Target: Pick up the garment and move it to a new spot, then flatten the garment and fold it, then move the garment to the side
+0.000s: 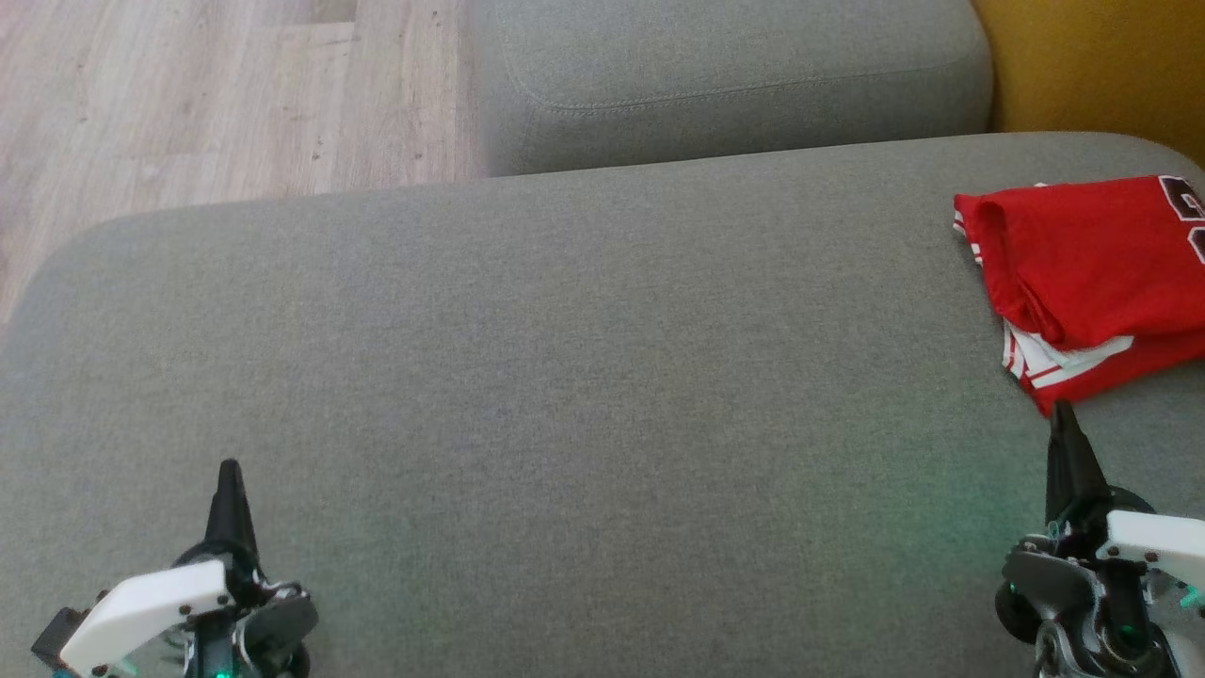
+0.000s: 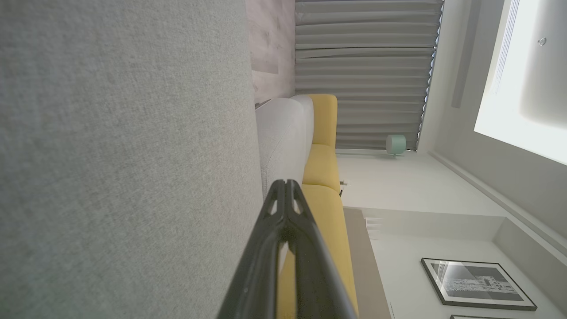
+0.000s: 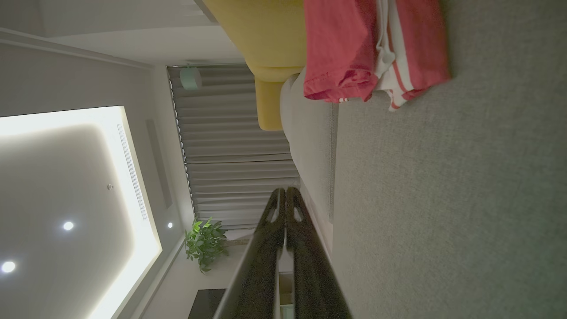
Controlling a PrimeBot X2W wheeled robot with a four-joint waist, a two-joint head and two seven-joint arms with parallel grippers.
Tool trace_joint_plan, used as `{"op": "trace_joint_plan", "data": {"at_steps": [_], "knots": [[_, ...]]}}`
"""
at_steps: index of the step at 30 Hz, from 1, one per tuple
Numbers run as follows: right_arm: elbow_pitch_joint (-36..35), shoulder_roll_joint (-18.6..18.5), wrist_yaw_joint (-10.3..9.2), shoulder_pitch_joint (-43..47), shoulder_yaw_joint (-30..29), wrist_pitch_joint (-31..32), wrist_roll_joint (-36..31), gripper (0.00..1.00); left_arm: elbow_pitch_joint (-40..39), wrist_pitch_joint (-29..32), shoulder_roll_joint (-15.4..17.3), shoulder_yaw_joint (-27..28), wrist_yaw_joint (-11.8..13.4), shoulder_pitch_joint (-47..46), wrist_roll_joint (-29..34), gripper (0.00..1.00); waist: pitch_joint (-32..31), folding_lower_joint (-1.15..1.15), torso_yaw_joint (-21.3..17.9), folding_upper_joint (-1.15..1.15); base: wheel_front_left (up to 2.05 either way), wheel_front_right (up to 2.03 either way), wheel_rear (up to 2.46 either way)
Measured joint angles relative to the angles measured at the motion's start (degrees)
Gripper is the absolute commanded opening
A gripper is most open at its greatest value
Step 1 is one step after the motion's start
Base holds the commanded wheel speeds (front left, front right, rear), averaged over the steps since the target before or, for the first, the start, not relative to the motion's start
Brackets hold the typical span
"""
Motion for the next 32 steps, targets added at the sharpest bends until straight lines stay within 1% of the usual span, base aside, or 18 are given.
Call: {"op": "trace_joint_plan", "data": {"at_steps": [32], "knots": [[0.0,0.2,0.0,0.0,-0.4,0.2,-0.3,0.0,0.0,0.3,-0.1,0.2,0.0,0.0,0.4,0.0,0.0,0.0,0.0,0.0,0.0,0.0,0.0]]}}
